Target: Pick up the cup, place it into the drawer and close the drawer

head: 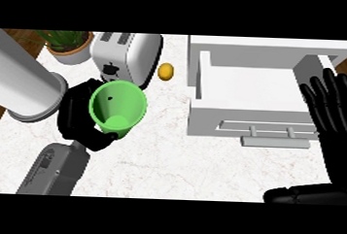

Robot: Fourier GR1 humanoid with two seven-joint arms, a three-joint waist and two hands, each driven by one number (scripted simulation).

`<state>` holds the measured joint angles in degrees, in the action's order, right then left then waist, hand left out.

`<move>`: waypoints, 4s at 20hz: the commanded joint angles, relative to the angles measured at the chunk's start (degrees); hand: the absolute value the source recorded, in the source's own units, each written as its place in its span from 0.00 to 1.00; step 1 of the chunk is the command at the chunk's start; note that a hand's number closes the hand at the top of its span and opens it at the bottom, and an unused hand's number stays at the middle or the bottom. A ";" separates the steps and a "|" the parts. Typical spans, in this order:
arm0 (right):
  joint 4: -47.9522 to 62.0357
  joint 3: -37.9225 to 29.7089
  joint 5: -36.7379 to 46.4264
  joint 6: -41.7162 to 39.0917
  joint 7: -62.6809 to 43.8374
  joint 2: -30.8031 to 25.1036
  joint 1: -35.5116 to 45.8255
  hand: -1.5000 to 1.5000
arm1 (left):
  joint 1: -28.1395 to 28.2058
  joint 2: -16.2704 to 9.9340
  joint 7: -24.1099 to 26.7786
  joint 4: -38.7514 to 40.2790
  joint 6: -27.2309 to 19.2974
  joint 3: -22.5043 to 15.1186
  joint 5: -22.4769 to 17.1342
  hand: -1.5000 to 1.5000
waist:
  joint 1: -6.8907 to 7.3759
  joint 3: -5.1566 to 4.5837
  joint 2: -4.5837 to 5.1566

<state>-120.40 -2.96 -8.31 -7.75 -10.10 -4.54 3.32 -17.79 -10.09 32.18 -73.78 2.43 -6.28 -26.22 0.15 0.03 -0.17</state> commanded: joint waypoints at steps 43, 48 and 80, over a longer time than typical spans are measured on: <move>2.22 -5.21 -4.61 -2.75 0.35 -3.22 2.85 0.00 | -53.02 10.09 -12.75 40.52 -24.55 -9.38 -1.63 1.00 | -3.06 0.01 0.70; 5.70 -3.29 -2.29 -2.02 1.28 -2.38 5.81 0.00 | -55.02 10.09 -12.37 45.88 -23.51 -13.77 -4.30 1.00 | -3.26 0.01 0.87; 1.27 -4.81 -12.42 -5.80 -1.52 -3.17 3.58 0.00 | -56.07 10.09 -6.44 41.81 -25.53 -21.35 -19.22 0.00 | -1.34 -0.03 0.08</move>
<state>-115.98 -5.90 -17.86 -12.69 -9.57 -6.01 8.44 -74.52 0.00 26.55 -29.01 -24.18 -29.92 -43.97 -3.25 0.03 0.63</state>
